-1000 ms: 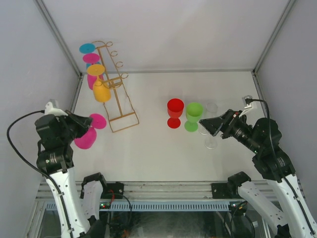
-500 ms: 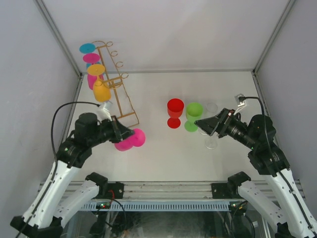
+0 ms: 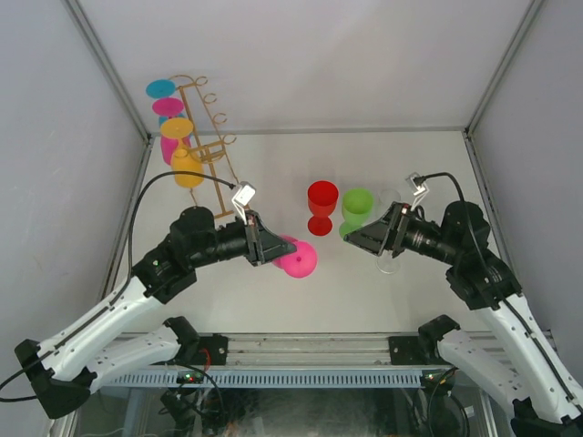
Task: Take the wine glass off the wine glass rack
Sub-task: Place the wine glass at the center of the board.
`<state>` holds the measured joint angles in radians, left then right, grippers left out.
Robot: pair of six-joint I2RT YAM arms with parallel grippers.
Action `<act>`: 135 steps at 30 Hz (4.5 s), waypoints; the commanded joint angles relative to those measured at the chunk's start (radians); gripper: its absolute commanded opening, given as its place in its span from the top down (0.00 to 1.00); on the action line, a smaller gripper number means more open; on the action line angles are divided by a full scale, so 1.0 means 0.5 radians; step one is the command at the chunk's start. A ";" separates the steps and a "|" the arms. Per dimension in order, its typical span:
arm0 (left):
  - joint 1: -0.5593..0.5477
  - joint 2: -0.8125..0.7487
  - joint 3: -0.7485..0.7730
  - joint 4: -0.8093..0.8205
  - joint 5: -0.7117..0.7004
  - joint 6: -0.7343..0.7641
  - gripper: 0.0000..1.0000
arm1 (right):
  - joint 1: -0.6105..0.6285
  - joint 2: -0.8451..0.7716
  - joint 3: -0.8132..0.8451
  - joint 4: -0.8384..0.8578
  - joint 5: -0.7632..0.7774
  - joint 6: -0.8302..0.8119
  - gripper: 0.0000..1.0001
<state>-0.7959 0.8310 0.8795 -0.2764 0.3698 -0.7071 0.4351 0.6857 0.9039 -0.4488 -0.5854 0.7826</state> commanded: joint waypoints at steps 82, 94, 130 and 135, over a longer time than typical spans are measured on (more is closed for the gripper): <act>-0.183 0.089 -0.076 0.677 0.321 -0.310 0.83 | 0.526 0.098 0.015 0.593 0.078 -0.028 1.00; -0.192 0.004 -0.053 0.573 0.287 -0.105 1.00 | 0.526 0.070 0.015 0.598 0.100 -0.029 0.92; -0.353 -0.885 -0.534 0.140 1.035 1.418 1.00 | -0.104 0.286 0.116 0.539 -0.744 0.181 0.37; -0.353 -0.878 -0.522 0.090 1.012 1.441 1.00 | -0.064 0.383 0.158 0.547 -0.794 0.198 0.37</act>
<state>-0.9668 0.3958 0.6174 -0.2993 0.8467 0.0277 0.3862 0.8654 0.9138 -0.2108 -0.9272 0.8795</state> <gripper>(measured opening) 0.012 0.633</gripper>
